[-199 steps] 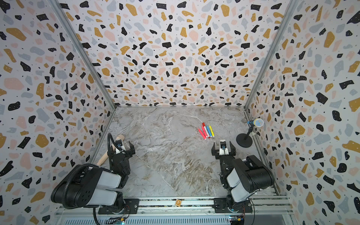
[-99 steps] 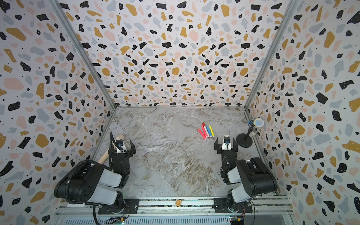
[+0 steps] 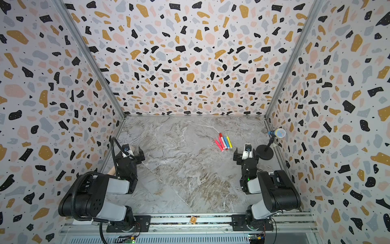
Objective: Insert pens into pen caps
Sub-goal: Reset both arms
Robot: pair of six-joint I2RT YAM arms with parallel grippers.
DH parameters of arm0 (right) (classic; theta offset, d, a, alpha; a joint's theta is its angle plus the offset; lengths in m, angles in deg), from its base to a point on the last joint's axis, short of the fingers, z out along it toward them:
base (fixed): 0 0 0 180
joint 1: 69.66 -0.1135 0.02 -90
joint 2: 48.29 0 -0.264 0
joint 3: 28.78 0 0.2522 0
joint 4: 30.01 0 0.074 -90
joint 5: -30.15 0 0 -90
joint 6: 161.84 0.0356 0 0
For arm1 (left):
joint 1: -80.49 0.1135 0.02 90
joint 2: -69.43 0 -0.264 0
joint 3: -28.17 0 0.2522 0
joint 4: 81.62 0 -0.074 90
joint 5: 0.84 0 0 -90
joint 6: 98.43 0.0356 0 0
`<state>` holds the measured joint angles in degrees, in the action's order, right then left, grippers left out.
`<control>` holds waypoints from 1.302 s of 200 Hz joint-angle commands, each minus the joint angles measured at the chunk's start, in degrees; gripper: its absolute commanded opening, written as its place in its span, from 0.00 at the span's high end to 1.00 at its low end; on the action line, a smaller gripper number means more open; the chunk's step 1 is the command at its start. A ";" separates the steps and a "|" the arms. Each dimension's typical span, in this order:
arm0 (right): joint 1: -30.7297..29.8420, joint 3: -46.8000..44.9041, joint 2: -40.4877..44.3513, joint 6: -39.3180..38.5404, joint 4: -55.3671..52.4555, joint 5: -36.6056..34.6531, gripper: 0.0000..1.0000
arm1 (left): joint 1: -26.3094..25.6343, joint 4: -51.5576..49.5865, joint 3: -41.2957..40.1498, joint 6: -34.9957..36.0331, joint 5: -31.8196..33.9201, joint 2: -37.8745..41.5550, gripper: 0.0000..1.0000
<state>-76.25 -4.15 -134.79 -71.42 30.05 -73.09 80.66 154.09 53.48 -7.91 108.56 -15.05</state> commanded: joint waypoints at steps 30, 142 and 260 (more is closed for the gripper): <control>0.02 0.12 1.07 0.85 -0.61 0.31 0.01 | -0.07 1.26 0.23 -1.22 -0.70 0.37 0.01; 0.06 0.02 1.15 0.89 -0.53 0.30 0.01 | -0.08 1.10 0.13 -1.48 -0.44 0.68 0.00; 0.04 0.02 1.09 0.86 -0.52 0.31 0.01 | -0.08 1.10 0.21 -1.46 -0.42 0.73 0.00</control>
<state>-76.25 -4.15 -134.79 -71.00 29.88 -72.91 80.75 153.15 53.48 -9.14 108.03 -15.05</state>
